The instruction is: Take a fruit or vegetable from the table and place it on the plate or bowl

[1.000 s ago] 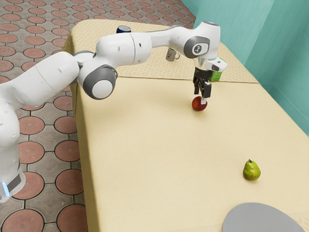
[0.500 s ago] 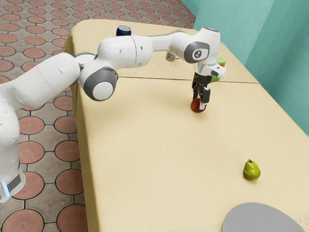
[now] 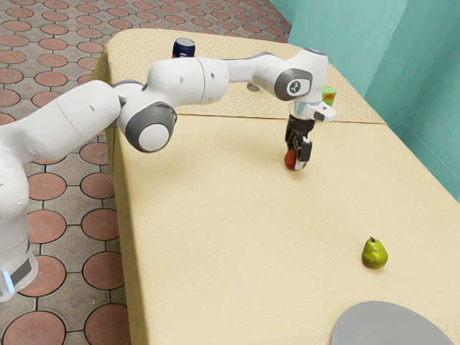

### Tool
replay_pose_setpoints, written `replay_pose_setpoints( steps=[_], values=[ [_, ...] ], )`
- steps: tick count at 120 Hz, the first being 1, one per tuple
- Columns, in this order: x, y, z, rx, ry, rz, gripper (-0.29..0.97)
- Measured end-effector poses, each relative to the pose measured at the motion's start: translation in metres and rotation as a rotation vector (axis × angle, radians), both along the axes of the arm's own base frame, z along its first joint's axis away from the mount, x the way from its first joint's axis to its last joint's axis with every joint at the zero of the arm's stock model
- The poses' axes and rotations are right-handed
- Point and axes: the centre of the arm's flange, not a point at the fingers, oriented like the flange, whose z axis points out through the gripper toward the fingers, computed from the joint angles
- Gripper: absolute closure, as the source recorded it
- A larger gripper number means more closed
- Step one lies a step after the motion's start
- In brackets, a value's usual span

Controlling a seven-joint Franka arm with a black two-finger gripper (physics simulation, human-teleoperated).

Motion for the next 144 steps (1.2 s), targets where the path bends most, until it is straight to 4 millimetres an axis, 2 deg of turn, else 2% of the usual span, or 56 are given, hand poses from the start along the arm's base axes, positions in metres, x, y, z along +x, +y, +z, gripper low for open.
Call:
replay_pose_setpoints(
  steps=[22,29,38,46,52,56,63,72,80,87,107,115,122,144],
  values=[
    [0.002,-0.01,0.011,0.016,-0.018,-0.009,0.47],
    [0.003,-0.023,0.031,0.029,-0.051,-0.024,0.5],
    [0.003,-0.052,0.071,0.05,-0.114,-0.058,0.51],
    [0.0,-0.101,0.109,0.072,-0.169,-0.118,0.52],
    [-0.004,-0.162,0.137,0.086,-0.221,-0.194,0.53],
    [-0.009,-0.209,0.153,0.096,-0.258,-0.252,0.53],
    [-0.02,-0.281,0.167,0.109,-0.302,-0.341,0.53],
    [-0.033,-0.358,0.164,0.114,-0.338,-0.433,0.53],
    [-0.04,-0.411,0.146,0.111,-0.354,-0.492,0.55],
    [-0.052,-0.457,0.141,0.11,-0.379,-0.541,0.55],
    [-0.089,-0.55,0.132,0.107,-0.439,-0.633,0.56],
    [-0.104,-0.579,0.127,0.114,-0.453,-0.662,0.56],
    [-0.112,-0.595,0.122,0.116,-0.458,-0.673,0.56],
    [-0.114,-0.607,0.107,0.118,-0.452,-0.653,0.56]
  ],
)
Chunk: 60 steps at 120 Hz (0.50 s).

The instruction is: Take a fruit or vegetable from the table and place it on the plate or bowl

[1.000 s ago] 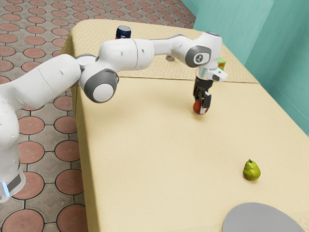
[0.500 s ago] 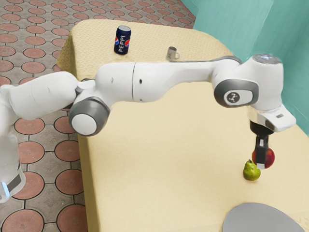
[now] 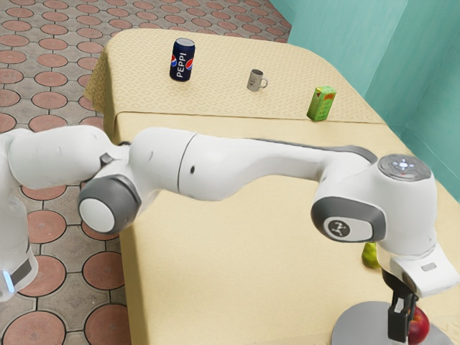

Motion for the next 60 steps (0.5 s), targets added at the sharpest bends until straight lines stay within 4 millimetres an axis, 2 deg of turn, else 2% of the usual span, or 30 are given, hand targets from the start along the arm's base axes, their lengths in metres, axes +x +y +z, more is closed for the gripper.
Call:
replay_pose_setpoints(
  steps=[9,17,27,40,46,51,54,57,60],
  values=[
    [0.001,-0.001,-0.004,-0.006,0.009,0.008,0.35],
    [0.003,0.001,-0.008,-0.015,0.022,0.012,0.22],
    [0.005,0.002,-0.013,-0.023,0.036,0.015,0.12],
    [0.006,0.002,-0.015,-0.029,0.044,0.016,0.06],
    [0.007,0.008,-0.008,-0.022,0.041,0.025,0.04],
    [0.01,0.051,0.033,0.029,0.045,0.082,0.03],
    [0.012,0.096,0.052,0.085,0.086,0.144,0.03],
    [0.006,0.181,0.07,0.147,0.158,0.246,0.02],
    [-0.014,0.263,0.082,0.193,0.213,0.349,0.02]
  ],
)
